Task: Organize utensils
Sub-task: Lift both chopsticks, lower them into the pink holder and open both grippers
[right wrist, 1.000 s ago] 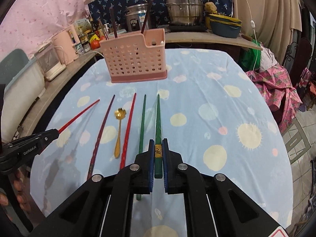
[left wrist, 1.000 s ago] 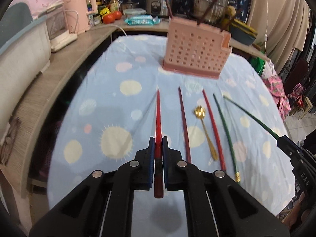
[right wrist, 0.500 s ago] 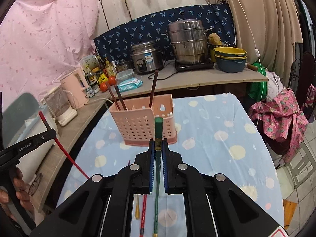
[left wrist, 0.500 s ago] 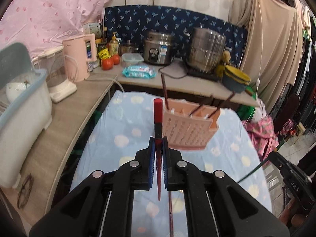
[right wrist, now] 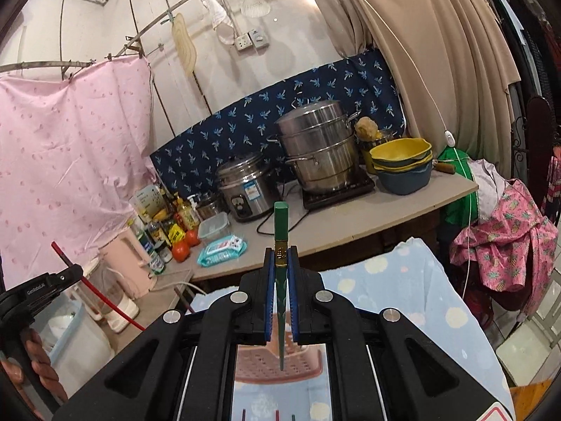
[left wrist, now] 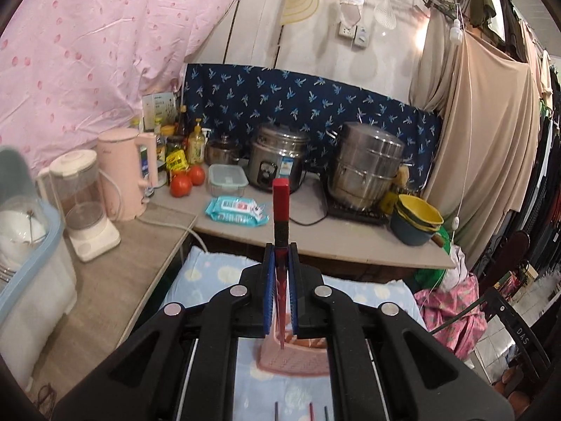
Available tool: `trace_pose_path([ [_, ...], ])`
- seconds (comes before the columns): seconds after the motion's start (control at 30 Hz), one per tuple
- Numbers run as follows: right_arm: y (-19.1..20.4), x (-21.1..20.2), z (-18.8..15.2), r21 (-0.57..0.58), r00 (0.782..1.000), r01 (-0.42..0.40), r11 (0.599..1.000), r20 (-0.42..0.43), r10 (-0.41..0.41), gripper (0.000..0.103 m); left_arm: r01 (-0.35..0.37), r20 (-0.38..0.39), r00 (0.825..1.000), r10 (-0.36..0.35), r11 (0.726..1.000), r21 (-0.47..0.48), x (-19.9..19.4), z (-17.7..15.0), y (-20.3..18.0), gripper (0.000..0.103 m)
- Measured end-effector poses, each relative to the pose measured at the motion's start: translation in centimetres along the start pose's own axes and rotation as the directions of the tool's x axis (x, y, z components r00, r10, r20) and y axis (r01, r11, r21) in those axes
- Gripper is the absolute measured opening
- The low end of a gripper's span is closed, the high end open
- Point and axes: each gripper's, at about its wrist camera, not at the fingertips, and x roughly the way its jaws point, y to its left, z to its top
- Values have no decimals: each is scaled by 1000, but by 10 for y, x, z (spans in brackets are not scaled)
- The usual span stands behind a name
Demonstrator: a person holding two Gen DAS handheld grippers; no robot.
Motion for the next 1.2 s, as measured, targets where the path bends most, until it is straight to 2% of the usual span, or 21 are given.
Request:
trace_pose_path([
  [0.17, 0, 37, 11, 8, 1000, 11, 1000, 0, -11, 7, 5, -9, 1000, -5, 1000, 6, 31, 2, -9, 7],
  [0.4, -14, 95, -24, 19, 989, 35, 999, -142, -32, 7, -36, -135, 990, 44, 998, 60, 85, -40, -9, 7],
  [0.7, -28, 117, -49, 28, 972, 49, 998, -230, -42, 7, -73, -197, 977, 87, 994, 78, 109, -67, -4, 8],
  [0.77, -28, 119, -52, 24, 970, 56, 998, -238, -49, 9, -78, -199, 976, 94, 993, 85, 110, -70, -5, 8],
  [0.83, -29, 116, -54, 20, 970, 70, 997, -235, -63, 16, -84, -190, 977, 99, 993, 86, 107, -72, -5, 8],
  [0.93, -28, 108, -57, 7, 972, 80, 997, -224, -76, 31, -90, -189, 976, 105, 992, 85, 104, -73, -6, 25],
  [0.97, -27, 103, -57, 0, 973, 83, 997, -217, -81, 32, -93, -187, 976, 107, 992, 84, 103, -74, -6, 30],
  [1.03, -27, 94, -58, -10, 975, 88, 996, -203, -88, 37, -99, -184, 976, 112, 992, 81, 99, -74, -5, 36],
  [1.2, -27, 70, -61, -28, 979, 86, 996, -184, -89, 41, -113, -181, 975, 126, 990, 84, 88, -79, -5, 38],
])
